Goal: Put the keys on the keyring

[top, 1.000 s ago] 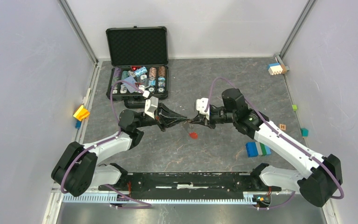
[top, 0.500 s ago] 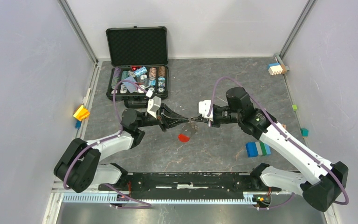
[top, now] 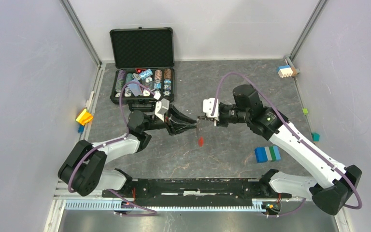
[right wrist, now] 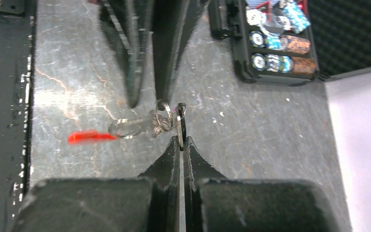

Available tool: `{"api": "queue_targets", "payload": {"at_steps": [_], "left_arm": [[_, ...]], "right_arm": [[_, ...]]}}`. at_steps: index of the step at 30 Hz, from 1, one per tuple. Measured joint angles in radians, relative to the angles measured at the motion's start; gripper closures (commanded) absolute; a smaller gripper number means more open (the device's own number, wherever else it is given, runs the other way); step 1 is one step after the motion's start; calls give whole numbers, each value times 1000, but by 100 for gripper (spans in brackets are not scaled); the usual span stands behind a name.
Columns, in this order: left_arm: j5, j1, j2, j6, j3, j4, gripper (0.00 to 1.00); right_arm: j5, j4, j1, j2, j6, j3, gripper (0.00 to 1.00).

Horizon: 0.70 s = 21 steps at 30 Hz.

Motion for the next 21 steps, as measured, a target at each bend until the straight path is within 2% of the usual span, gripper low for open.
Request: {"api": "queue_targets", "payload": {"at_steps": [4,9,12,16,18,21], "left_arm": [[19,0,-10,33,11,-48,30],[51,14,-80,126,39,-227,1],[80,41,-118,215,93,-397,0],[71,66,-136,438,248,-802,0],[14,69,-148,545,307,-990,0],[-121,72,-177,632,336,-1180,0]], "right_arm": [[65,-33,0,14,-9,71,100],[176,-40,13,34,-56,125,100],[276,-44,42,48,-104,124,100],[393,-26,90,75,-164,97,100],[431,-11,112,100,-183,84,100],[464,12,147,148,-194,74,100]]}}
